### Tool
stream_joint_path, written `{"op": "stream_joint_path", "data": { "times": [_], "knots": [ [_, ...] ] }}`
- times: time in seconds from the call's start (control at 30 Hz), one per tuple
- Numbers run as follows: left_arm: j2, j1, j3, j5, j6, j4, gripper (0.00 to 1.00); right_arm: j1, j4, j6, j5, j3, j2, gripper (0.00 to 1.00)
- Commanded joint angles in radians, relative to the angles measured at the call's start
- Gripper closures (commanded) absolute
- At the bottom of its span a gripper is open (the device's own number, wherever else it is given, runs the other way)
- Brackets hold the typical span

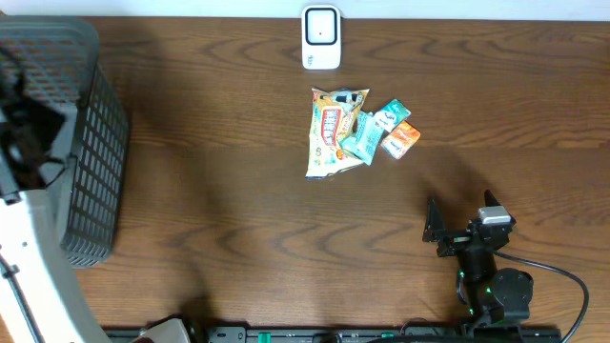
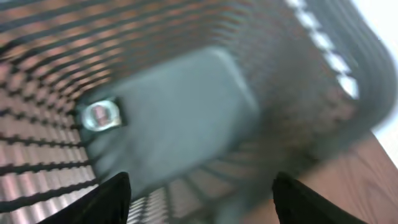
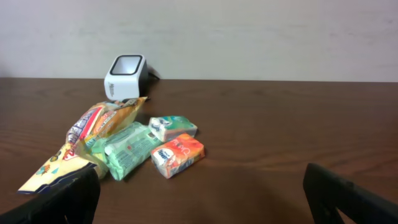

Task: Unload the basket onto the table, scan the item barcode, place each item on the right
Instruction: 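Move the left gripper back into the basket, then lower the left gripper onto the green Zam-Buk tin and grasp it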

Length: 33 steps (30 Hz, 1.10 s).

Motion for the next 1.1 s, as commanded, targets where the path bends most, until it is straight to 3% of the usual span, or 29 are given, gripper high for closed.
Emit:
{"op": "stream_joint_path", "data": {
  "times": [0.0, 0.33, 0.7, 1.07],
  "knots": [
    [0.023, 0.094, 0.007, -0.024, -0.062, -0.027, 0.27, 0.008, -0.004, -0.015, 0.008, -0.002, -0.003, 0.01],
    [0.135, 0.268, 0.007, -0.025, -0.064, -0.088, 0.27, 0.008, -0.004, -0.015, 0.008, -0.002, -0.003, 0.01],
    [0.325, 0.341, 0.006, -0.024, -0.065, -0.129, 0.27, 0.008, -0.004, -0.015, 0.008, -0.002, -0.003, 0.01],
    [0.395, 0.418, -0.094, -0.024, -0.170, -0.126, 0.27, 0.008, -0.004, -0.015, 0.008, -0.002, -0.003, 0.01]
  ]
}}
